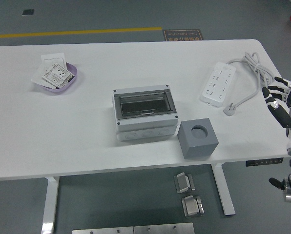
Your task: Pick up the cylinder from the cube,place it in the box,flap close box
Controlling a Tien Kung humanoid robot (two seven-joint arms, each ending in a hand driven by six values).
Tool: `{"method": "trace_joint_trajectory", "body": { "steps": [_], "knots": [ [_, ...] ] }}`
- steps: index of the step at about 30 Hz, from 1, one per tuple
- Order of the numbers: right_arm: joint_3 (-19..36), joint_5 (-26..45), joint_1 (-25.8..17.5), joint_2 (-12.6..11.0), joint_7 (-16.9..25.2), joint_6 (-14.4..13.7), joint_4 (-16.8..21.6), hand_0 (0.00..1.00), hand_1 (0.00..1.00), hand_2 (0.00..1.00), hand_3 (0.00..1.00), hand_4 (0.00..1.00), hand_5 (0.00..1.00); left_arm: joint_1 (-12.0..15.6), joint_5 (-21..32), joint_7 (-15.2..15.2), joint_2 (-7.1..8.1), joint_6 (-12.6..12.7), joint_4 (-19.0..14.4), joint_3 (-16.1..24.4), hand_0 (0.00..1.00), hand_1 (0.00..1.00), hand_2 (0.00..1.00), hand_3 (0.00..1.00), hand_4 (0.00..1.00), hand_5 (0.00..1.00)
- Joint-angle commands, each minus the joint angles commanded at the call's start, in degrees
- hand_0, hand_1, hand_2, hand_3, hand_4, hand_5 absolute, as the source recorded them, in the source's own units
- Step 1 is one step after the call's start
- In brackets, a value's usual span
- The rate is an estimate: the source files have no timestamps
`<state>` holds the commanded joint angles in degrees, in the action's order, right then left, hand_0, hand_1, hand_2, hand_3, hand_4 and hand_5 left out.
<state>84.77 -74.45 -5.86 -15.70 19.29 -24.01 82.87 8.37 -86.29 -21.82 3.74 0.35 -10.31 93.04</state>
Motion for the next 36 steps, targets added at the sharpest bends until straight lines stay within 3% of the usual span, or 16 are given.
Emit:
{"method": "trace_joint_trajectory", "body": {
  "steps": [15,24,36],
  "knots": [
    [2.5,3.9,-3.1,3.2,1.5,0.4,-2.0,0.63,0.56,0.623,0.717,0.885,0.549,5.0,13.5,7.3,1.47,-0.2,0.0,-10.5,0.645,0.65,0.561,0.667,0.696,0.334],
    [4.6,4.3,-4.1,5.2,1.9,0.3,-1.7,0.627,0.556,0.614,0.701,0.891,0.551,7.0,21.7,13.0,3.64,-0.5,0.0,-18.7,0.646,0.65,0.555,0.668,0.696,0.334],
    [4.5,4.0,-2.0,6.2,1.9,0.1,-2.3,0.621,0.542,0.606,0.679,0.865,0.537,6.8,22.8,13.2,4.52,-0.2,-0.9,-21.2,0.647,0.647,0.522,0.667,0.697,0.336]
  ]
}}
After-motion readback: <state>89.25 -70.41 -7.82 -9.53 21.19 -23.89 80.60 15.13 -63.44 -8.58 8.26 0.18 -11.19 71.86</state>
